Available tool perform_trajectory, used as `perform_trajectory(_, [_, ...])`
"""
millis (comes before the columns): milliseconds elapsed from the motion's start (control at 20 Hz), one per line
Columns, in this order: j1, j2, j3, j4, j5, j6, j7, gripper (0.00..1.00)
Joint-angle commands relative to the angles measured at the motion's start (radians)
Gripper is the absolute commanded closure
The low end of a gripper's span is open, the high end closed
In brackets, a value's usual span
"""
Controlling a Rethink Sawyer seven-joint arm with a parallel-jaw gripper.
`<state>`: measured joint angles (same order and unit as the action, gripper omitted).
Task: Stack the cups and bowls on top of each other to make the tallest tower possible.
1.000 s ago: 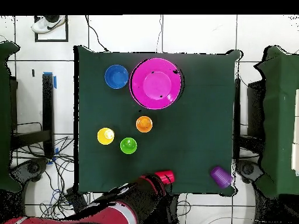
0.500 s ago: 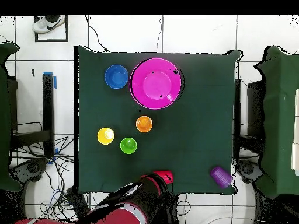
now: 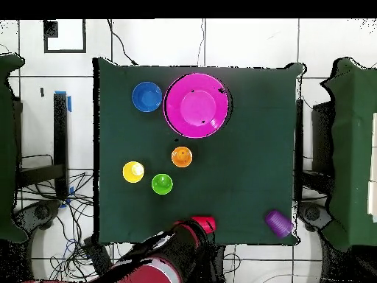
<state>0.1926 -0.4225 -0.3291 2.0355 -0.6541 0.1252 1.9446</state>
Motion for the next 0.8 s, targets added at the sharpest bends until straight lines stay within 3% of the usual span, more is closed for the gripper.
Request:
perform_trajectory(50, [0.076, 0.073, 0.054, -0.083, 0.028, 0.006, 0.119, 0.0])
perform_trajectory(450, [0.225, 0.138, -0.089, -0.16, 0.005, -0.026, 0.139, 0.0])
perform_trajectory(800, [0.272, 0.211, -0.173, -0.223, 0.011, -0.071, 0.143, 0.0])
